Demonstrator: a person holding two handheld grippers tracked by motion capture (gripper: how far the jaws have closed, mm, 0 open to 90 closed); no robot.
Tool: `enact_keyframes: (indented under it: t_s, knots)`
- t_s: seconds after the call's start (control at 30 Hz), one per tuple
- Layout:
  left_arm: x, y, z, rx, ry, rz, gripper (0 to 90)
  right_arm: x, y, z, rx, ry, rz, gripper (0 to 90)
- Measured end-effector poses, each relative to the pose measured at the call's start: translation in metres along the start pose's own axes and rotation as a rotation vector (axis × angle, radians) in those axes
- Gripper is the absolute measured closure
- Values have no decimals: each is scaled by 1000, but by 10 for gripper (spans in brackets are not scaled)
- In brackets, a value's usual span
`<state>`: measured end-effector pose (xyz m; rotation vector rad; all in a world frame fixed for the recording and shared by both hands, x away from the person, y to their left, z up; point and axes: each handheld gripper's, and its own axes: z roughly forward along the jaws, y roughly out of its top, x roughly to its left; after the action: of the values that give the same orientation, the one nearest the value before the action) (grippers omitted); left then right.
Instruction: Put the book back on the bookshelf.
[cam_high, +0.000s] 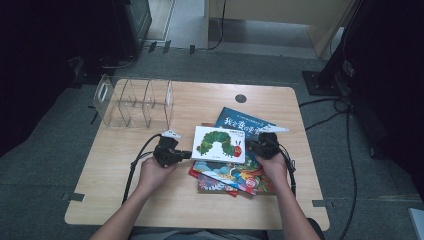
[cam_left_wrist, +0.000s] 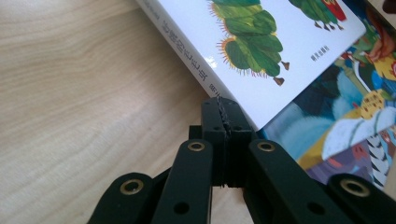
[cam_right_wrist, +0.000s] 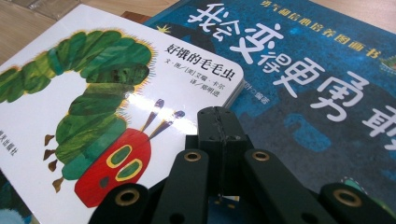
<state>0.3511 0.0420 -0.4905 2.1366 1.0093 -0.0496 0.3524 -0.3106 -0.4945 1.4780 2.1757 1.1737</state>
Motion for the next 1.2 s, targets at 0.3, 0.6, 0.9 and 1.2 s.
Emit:
enact_keyframes:
  t_s: [0.3,0.6,0.9,1.2]
  knots:
    - [-24,-17,-4,8,-30,17,900,1,2,1,9,-3,-15,900]
    - [-43,-27,-10,20,-24,60,900,6,12,13,17,8,-51,900]
    - [-34,-26,-17,17,-9,52,900,2,12,13,7,27,-26,900]
    - [-4,-13,-21,15,-2,14,900,6,0,0,18,41,-32,900]
